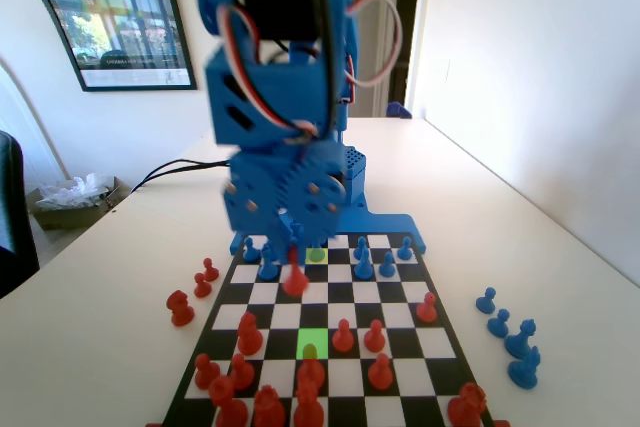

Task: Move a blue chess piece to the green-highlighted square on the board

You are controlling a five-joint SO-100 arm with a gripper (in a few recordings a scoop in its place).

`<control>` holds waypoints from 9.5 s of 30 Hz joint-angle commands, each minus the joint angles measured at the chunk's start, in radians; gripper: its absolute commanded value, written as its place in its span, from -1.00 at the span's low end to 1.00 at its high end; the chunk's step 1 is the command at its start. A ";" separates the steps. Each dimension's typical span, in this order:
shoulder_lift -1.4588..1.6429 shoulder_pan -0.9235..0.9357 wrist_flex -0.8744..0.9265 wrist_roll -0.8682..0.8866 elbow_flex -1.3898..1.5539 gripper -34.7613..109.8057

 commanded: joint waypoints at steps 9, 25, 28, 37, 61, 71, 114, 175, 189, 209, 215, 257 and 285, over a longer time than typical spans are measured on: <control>0.124 0.313 0.060 -0.006 -0.055 -0.50; 0.038 0.526 -0.149 -0.021 0.052 -0.50; 0.020 0.528 -0.201 -0.034 0.092 -0.50; -0.017 0.535 -0.311 -0.060 0.172 -0.50; -0.181 0.514 -0.515 -0.097 0.276 -0.50; -0.215 0.543 -0.551 -0.107 0.288 -0.50; -0.252 0.560 -0.680 -0.115 0.319 -0.45; 0.120 0.325 -0.114 0.061 0.067 -0.45; 0.341 0.160 -0.086 0.044 0.236 -0.49; 0.588 -0.109 -0.176 -0.020 0.607 -0.46; 0.630 -0.150 -0.183 -0.028 0.672 -0.45; 0.515 -0.241 -0.196 -1.169 0.630 -0.50; 0.741 -0.264 -0.114 -1.480 0.750 -0.34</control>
